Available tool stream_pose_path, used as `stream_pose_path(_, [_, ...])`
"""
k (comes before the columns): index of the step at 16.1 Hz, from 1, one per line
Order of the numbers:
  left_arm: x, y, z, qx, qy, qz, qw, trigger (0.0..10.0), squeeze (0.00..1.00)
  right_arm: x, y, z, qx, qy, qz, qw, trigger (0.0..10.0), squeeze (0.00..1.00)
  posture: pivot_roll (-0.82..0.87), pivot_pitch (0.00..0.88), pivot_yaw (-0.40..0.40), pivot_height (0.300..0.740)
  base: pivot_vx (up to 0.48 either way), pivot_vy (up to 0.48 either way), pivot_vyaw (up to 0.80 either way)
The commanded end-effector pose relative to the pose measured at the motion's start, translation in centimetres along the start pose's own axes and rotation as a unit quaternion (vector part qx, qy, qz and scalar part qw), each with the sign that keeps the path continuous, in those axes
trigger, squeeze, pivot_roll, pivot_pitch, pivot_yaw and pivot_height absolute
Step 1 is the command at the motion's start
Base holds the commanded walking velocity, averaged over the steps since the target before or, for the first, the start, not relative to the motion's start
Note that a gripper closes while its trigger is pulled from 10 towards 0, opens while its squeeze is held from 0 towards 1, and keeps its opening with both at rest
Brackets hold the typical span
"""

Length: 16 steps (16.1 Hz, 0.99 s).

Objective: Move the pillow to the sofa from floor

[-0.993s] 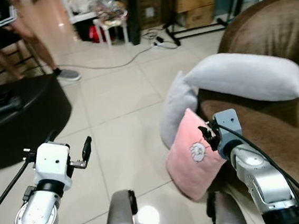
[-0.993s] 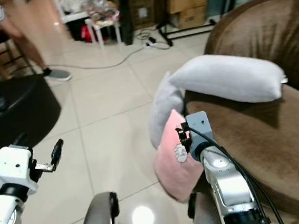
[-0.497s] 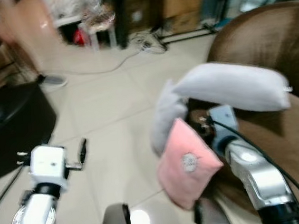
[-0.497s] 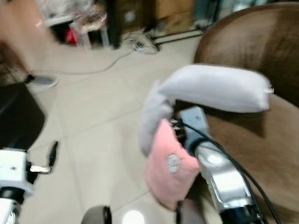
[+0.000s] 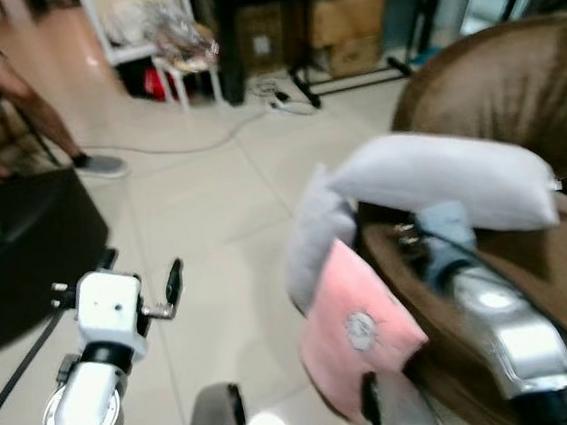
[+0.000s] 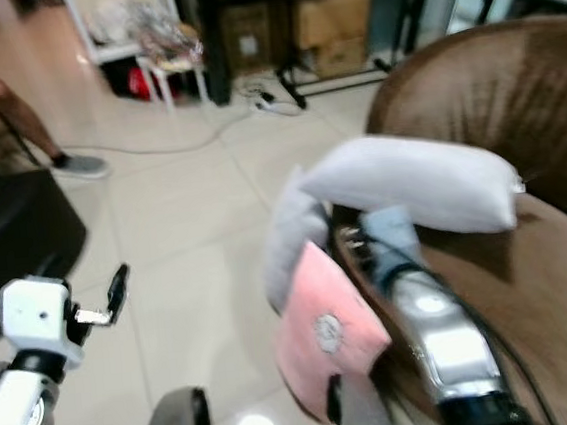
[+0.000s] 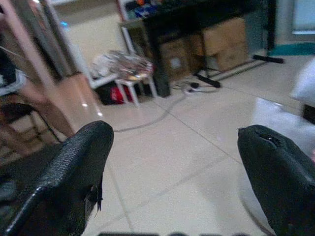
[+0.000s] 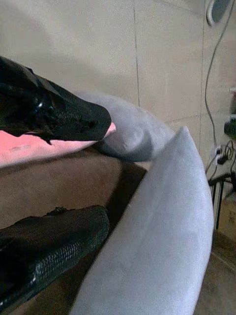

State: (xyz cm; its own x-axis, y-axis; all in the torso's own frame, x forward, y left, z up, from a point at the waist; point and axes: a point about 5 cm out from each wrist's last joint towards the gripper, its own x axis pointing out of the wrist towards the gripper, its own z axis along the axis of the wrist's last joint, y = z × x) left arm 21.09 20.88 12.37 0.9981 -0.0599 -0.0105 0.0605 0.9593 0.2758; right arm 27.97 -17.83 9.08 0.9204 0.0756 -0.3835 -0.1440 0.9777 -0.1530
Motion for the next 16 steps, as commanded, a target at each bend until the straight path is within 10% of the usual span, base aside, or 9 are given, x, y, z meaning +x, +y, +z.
stream_pose_path(1, [-0.1,0.6,-0.1,0.007,0.004,0.008,1.000,10.0,0.00,0.2,1.4,0.7,0.003,-0.012,0.024,1.000,10.0,0.00,0.03,0.000,0.003,0.562,0.368,0.000,0.00])
stream_pose_path(15, [-1.4,-0.8,-2.2,0.057,0.053,-0.103,0.992,10.0,0.00,3.8,4.1,0.1,-0.047,0.036,0.121,0.991,10.0,0.00,0.05,0.000,-0.086,0.487,0.049,0.000,0.00])
stream_pose_path(16, [-1.5,-0.9,-2.2,0.058,0.053,-0.110,0.991,10.0,0.00,4.2,4.6,-0.2,-0.042,0.043,0.128,0.990,10.0,0.45,0.06,0.000,-0.094,0.487,0.000,0.000,0.00])
